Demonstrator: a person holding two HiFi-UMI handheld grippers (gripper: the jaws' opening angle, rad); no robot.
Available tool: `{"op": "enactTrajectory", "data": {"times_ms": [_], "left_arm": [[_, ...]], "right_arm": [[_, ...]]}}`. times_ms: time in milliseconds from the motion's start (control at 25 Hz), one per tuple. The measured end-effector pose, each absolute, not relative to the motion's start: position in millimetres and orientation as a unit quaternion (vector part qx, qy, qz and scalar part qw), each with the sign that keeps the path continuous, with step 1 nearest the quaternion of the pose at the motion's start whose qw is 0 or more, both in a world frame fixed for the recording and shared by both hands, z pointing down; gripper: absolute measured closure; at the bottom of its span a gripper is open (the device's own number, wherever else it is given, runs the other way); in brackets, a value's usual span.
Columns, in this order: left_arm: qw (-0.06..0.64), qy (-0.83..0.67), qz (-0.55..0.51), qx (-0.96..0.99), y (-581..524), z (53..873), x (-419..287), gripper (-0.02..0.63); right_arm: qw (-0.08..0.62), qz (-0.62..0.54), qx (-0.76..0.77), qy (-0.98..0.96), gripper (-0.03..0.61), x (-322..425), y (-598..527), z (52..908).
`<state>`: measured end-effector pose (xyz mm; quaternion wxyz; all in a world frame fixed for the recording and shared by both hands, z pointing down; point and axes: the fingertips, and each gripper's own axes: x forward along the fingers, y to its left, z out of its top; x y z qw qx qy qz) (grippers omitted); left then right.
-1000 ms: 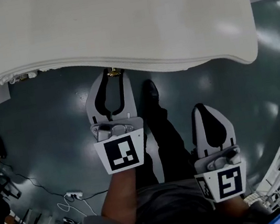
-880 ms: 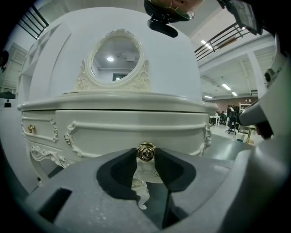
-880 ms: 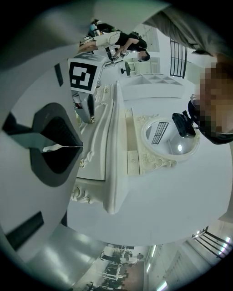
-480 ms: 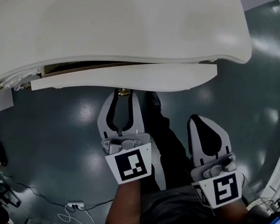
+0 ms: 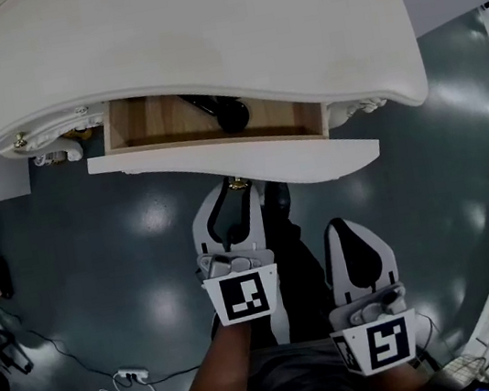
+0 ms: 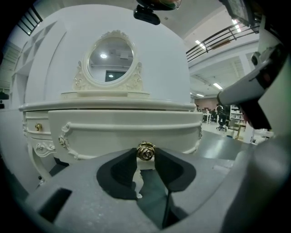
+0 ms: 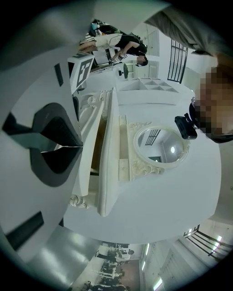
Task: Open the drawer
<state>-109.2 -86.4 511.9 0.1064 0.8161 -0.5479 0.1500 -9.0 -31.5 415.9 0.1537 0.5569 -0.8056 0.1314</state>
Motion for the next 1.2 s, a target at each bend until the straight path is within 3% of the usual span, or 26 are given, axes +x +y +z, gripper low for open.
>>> {"op": "enactTrajectory", "data": {"times_ms": [1200], "left_arm": [[0.103,-0.554,0.146,0.813,11,514,-115,0.484]], "right_arm": [[0.148,0.145,0.568,-0.797,0.565,6,92,429]]}}
